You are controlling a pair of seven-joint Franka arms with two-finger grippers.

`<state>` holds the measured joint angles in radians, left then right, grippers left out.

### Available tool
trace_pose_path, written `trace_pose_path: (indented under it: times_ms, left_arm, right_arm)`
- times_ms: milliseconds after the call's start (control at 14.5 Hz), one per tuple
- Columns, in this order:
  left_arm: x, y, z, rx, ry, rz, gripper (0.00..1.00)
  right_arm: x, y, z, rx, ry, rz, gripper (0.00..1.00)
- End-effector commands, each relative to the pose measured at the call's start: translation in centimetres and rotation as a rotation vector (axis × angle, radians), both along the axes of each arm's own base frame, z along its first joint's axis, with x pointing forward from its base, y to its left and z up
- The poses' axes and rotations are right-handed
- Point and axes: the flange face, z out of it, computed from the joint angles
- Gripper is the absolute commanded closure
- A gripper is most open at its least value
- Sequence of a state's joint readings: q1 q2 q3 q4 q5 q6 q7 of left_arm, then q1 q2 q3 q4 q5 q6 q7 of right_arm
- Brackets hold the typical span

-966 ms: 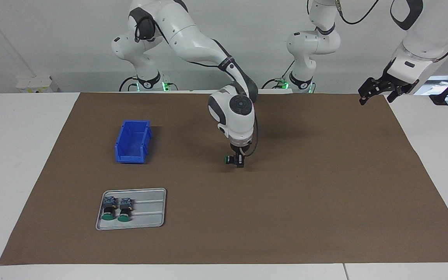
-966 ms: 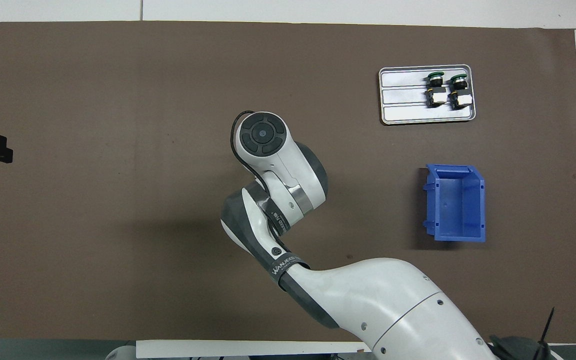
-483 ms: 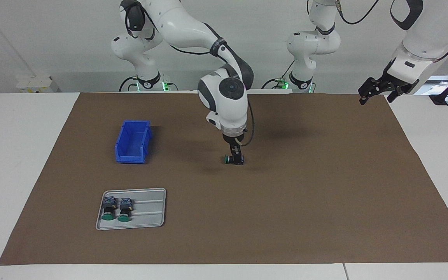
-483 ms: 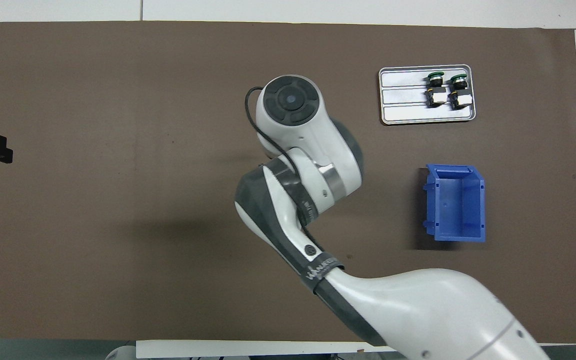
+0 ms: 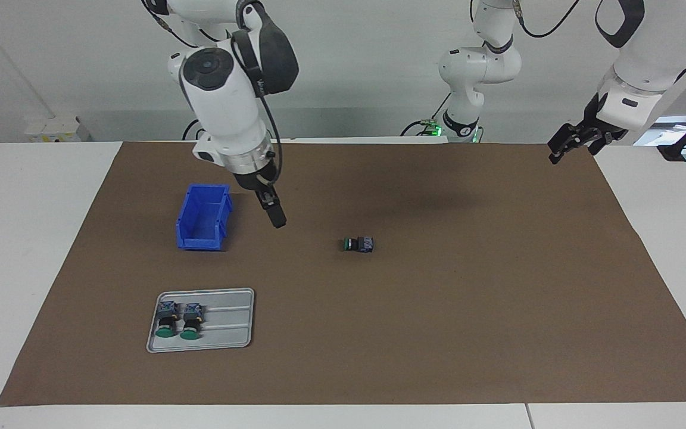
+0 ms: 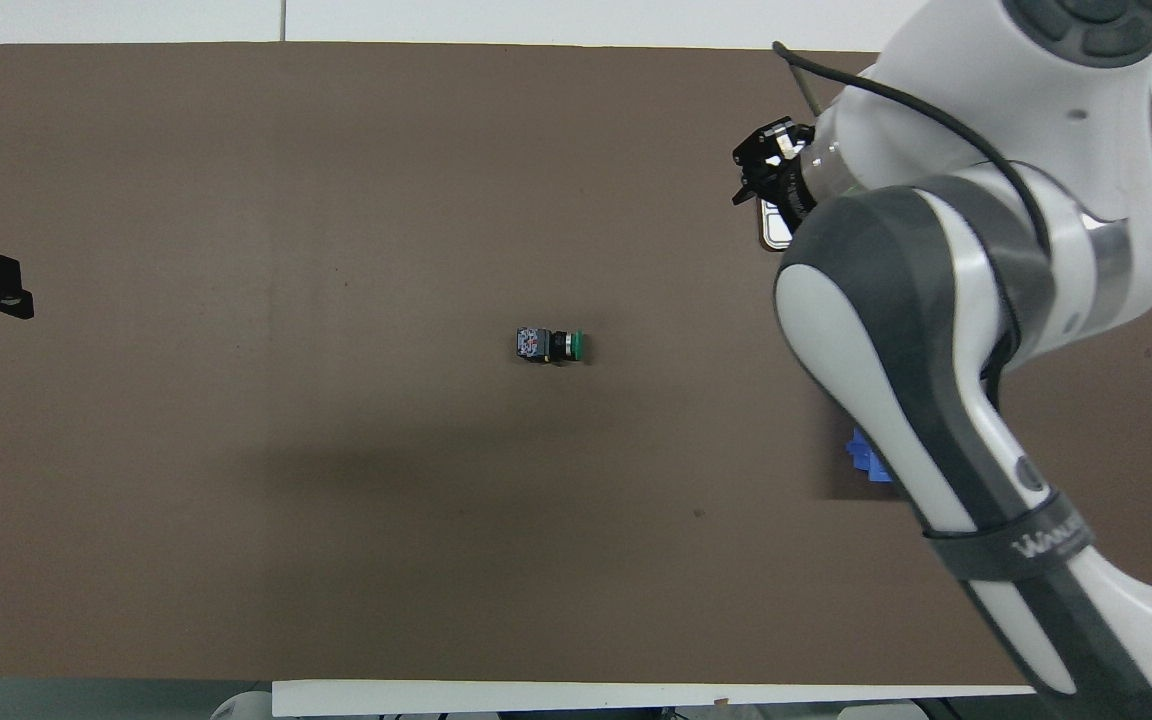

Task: Place and press button with both arms
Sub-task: 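Retract the right gripper while the left gripper reaches in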

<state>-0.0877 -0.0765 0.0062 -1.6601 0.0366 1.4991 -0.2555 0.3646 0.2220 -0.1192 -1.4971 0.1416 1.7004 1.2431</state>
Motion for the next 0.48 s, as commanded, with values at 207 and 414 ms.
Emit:
trace_pose_path:
  times_ms: [207,414]
  left_arm:
    - [-0.1,-5.3,-2.3,0.013,0.014,0.224,0.00]
    - [0.2,-8.9,-3.9,0.011,0.025,0.366,0.00]
  right_arm:
    - [-0.9,-14.1,1.8,0.037,-0.002,0.514,0.02]
    - [-1.0,-18.4,2.1,-0.003,-0.023,0.758,0.02]
